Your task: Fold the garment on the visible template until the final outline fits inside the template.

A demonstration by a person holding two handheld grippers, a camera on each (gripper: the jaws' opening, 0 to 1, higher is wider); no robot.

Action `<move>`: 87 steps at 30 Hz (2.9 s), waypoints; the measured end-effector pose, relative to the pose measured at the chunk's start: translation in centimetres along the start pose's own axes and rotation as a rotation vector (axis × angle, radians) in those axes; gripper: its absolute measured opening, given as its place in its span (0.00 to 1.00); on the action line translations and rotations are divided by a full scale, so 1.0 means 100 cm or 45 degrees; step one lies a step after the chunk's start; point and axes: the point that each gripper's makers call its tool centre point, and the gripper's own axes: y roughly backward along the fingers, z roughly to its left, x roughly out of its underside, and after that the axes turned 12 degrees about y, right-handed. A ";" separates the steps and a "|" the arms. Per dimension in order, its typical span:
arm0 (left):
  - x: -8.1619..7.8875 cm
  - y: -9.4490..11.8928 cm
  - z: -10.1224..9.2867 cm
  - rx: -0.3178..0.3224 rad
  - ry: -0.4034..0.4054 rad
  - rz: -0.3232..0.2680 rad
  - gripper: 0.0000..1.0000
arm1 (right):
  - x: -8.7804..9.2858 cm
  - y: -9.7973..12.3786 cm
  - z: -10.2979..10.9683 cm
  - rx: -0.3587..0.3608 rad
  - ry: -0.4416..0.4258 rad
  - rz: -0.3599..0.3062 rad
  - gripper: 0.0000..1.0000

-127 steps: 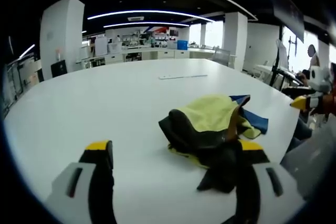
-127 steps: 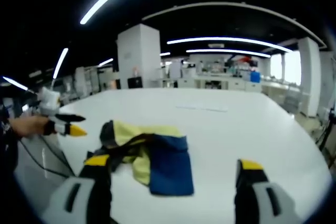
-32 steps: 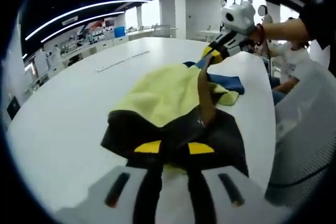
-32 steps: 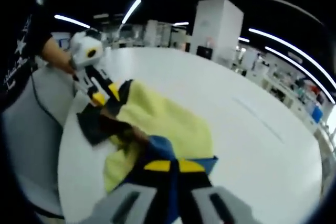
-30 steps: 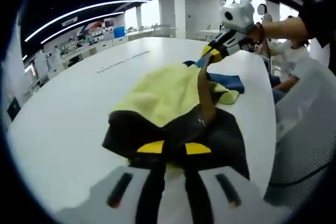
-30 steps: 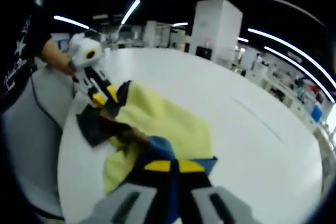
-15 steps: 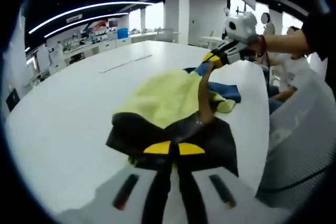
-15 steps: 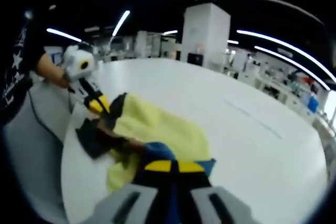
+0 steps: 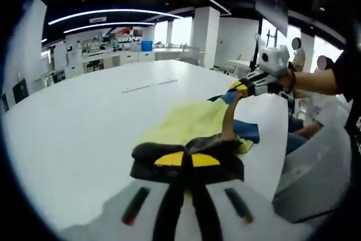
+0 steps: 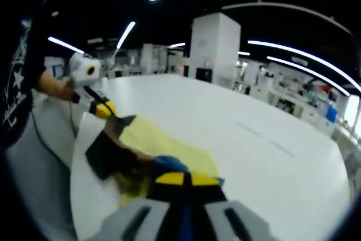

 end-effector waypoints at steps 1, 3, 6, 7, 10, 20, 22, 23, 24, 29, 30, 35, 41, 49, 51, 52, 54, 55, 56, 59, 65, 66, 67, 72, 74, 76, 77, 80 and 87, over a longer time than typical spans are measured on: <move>-0.004 0.001 -0.001 0.002 -0.001 -0.009 0.00 | -0.003 0.001 -0.001 0.003 0.001 -0.005 0.00; -0.012 0.002 -0.001 0.007 0.006 -0.031 0.00 | -0.012 0.003 -0.002 0.009 -0.011 -0.034 0.00; -0.023 0.003 -0.001 0.012 0.038 -0.055 0.00 | -0.024 0.007 -0.009 0.028 -0.017 -0.067 0.00; -0.027 0.004 0.000 0.016 0.065 -0.057 0.00 | -0.027 0.008 -0.011 0.035 -0.020 -0.076 0.00; -0.034 0.007 0.003 0.027 0.130 -0.073 0.00 | -0.037 0.011 -0.017 0.054 -0.034 -0.095 0.00; -0.051 0.015 0.009 0.081 0.237 -0.128 0.00 | -0.061 0.015 -0.027 0.088 -0.021 -0.123 0.00; -0.054 0.017 0.011 0.093 0.256 -0.142 0.00 | -0.064 0.016 -0.028 0.092 -0.020 -0.123 0.00; -0.056 0.017 0.012 0.093 0.250 -0.145 0.00 | -0.065 0.016 -0.029 0.095 -0.018 -0.123 0.00; -0.058 0.016 0.014 0.077 0.232 -0.153 0.00 | -0.066 0.015 -0.030 0.096 -0.016 -0.119 0.00; -0.073 0.015 0.020 0.059 0.246 -0.194 0.00 | -0.071 0.013 -0.035 0.116 0.009 -0.091 0.00; -0.077 0.015 0.021 0.061 0.262 -0.204 0.00 | -0.070 0.013 -0.038 0.125 0.012 -0.079 0.00; -0.096 0.013 0.033 0.046 0.336 -0.243 0.00 | -0.071 0.011 -0.053 0.163 0.008 -0.069 0.00; -0.119 0.006 0.041 0.052 0.394 -0.269 0.00 | -0.078 0.005 -0.068 0.231 -0.058 -0.088 0.00; -0.147 -0.014 0.059 0.040 0.474 -0.346 0.00 | -0.095 -0.007 -0.092 0.303 -0.147 -0.154 0.00; -0.151 -0.020 0.068 0.004 0.485 -0.354 0.00 | -0.099 -0.013 -0.096 0.316 -0.126 -0.150 0.00; -0.152 -0.022 0.070 0.003 0.486 -0.359 0.00 | -0.100 -0.017 -0.099 0.317 -0.125 -0.152 0.00; -0.156 -0.028 0.077 -0.003 0.527 -0.384 0.00 | -0.102 -0.022 -0.103 0.318 -0.142 -0.162 0.00; -0.158 -0.030 0.080 -0.004 0.551 -0.395 0.00 | -0.103 -0.025 -0.105 0.321 -0.149 -0.165 0.00; -0.159 -0.032 0.083 -0.010 0.574 -0.408 0.00 | -0.104 -0.027 -0.108 0.327 -0.153 -0.170 0.00; -0.162 -0.040 0.097 -0.049 0.617 -0.432 0.00 | -0.102 -0.035 -0.118 0.353 -0.179 -0.160 0.00; -0.165 -0.064 0.119 -0.077 0.712 -0.471 0.00 | -0.089 -0.059 -0.144 0.394 -0.197 -0.110 0.00; -0.163 -0.071 0.124 -0.094 0.742 -0.469 0.00 | -0.086 -0.063 -0.147 0.401 -0.198 -0.102 0.00; -0.162 -0.077 0.127 -0.096 0.759 -0.469 0.00 | -0.083 -0.067 -0.150 0.411 -0.200 -0.089 0.00; -0.149 -0.105 0.152 -0.165 0.836 -0.463 0.00 | -0.063 -0.093 -0.165 0.428 -0.228 -0.044 0.00; -0.145 -0.115 0.160 -0.192 0.859 -0.474 0.00 | -0.054 -0.102 -0.168 0.439 -0.244 -0.015 0.00; -0.139 -0.123 0.166 -0.229 0.852 -0.460 0.00 | -0.043 -0.110 -0.169 0.443 -0.270 0.013 0.00; -0.138 -0.127 0.168 -0.239 0.846 -0.456 0.00 | -0.039 -0.113 -0.171 0.446 -0.269 0.019 0.00; -0.132 -0.140 0.175 -0.253 0.861 -0.445 0.00 | -0.022 -0.129 -0.180 0.457 -0.313 0.045 0.00; -0.118 -0.176 0.191 -0.261 0.807 -0.412 0.00 | 0.010 -0.153 -0.188 0.485 -0.399 0.105 0.00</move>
